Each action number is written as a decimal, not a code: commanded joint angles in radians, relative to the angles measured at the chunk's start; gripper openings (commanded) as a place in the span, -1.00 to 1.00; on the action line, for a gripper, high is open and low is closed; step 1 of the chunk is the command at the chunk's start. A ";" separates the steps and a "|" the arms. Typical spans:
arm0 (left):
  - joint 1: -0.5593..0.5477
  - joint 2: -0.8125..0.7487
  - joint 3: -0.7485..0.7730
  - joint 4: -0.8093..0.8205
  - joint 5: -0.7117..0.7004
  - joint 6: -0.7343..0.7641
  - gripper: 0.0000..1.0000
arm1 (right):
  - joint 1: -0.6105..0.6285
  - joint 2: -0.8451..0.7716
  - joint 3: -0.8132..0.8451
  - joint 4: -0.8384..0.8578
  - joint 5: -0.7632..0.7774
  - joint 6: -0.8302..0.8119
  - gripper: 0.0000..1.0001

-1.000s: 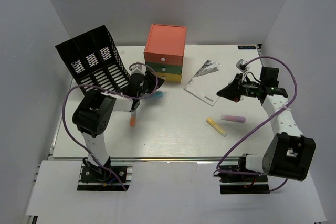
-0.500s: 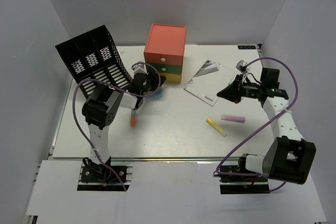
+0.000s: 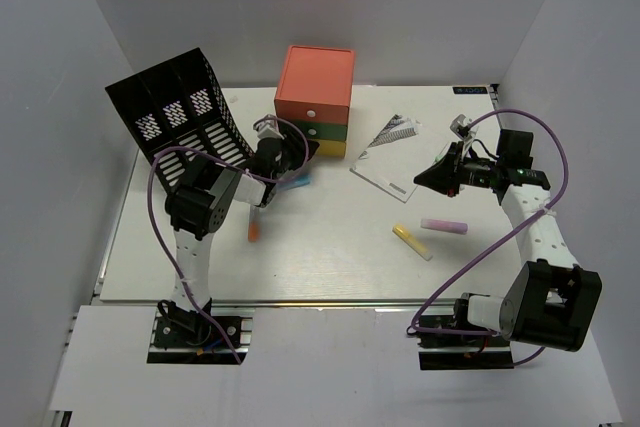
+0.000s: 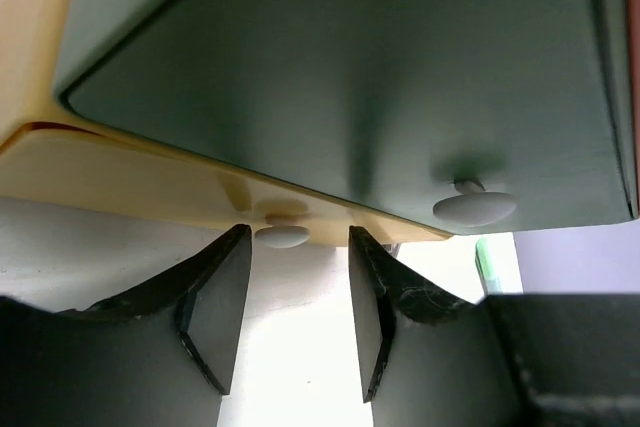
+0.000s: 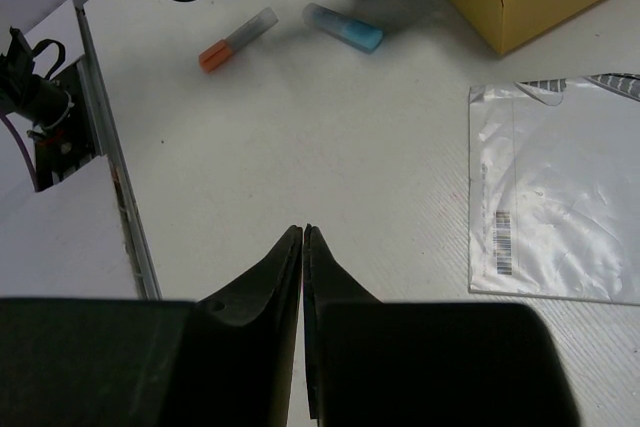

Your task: Organize the desk

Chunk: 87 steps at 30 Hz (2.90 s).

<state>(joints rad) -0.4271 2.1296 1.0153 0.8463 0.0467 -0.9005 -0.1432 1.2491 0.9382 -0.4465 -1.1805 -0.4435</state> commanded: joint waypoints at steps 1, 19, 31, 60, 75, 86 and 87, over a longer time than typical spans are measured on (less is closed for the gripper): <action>0.002 -0.002 0.022 0.051 -0.014 -0.009 0.06 | -0.009 -0.010 -0.001 -0.003 -0.010 -0.017 -0.82; -0.007 0.032 0.031 0.069 -0.067 -0.014 -0.03 | -0.007 -0.004 0.001 -0.008 -0.010 -0.021 -0.80; -0.007 0.050 0.052 0.063 -0.071 -0.025 -0.03 | -0.010 0.003 0.002 -0.015 -0.005 -0.031 -0.80; -0.016 -0.108 -0.230 0.174 0.010 -0.063 -0.61 | -0.015 0.001 0.002 -0.021 0.005 -0.040 -0.79; -0.016 -0.204 -0.265 0.068 0.044 -0.028 0.22 | -0.015 0.021 0.007 -0.044 0.022 -0.054 -0.32; -0.016 -0.384 -0.259 -0.245 0.088 0.148 0.22 | -0.015 0.041 0.011 -0.052 0.044 -0.067 -0.28; -0.016 -0.402 -0.259 -0.275 0.088 0.172 0.19 | -0.016 0.042 0.011 -0.054 0.047 -0.067 -0.28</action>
<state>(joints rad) -0.4408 1.8156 0.7444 0.6956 0.1165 -0.8288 -0.1516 1.2861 0.9382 -0.4816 -1.1313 -0.4885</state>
